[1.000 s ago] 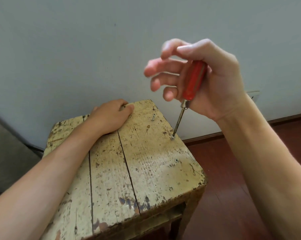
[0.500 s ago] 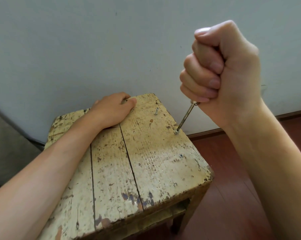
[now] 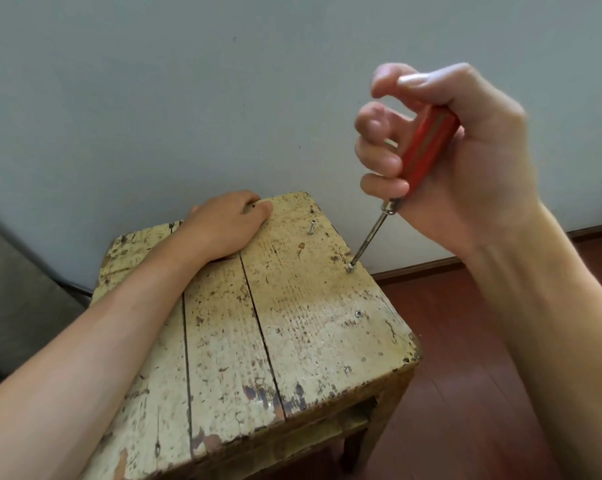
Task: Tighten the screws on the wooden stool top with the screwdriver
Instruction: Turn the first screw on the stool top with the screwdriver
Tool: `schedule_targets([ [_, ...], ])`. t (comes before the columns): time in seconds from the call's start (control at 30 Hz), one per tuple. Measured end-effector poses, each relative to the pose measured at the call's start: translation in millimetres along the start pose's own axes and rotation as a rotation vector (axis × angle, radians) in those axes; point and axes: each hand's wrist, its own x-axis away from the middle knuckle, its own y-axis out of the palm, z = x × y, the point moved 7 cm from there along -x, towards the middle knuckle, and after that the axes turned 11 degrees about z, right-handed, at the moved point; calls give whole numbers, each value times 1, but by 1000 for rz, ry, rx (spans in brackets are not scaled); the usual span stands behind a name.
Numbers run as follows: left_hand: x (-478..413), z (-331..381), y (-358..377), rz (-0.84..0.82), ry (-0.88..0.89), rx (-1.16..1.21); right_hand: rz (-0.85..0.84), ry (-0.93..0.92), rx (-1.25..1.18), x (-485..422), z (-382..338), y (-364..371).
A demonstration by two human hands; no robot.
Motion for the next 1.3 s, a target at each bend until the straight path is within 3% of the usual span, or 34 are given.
schedule_targets([
  [0.17,-2,-2,2,-4,4,-7,-299,55,41,-6,2,22],
  [0.33,-3,-4,3,-11,0,-2,-284,104,42,-5,11,29],
  [0.53,-3,-3,2,-4,3,-8,44,-36,9,-1,4,11],
  [0.73,-1,-2,2,-4,-4,8,556,-179,-29,11,3,-12],
  [0.83,0,-2,2,0,-6,8,627,-221,-12,16,4,-14],
  [0.9,-1,-2,2,1,-7,8,537,-191,10,13,4,-14],
  [1.1,-1,-3,2,0,-10,5,-105,54,-34,-6,5,1],
  [1.3,-3,-4,3,1,-2,-3,-348,95,-28,-11,9,28],
])
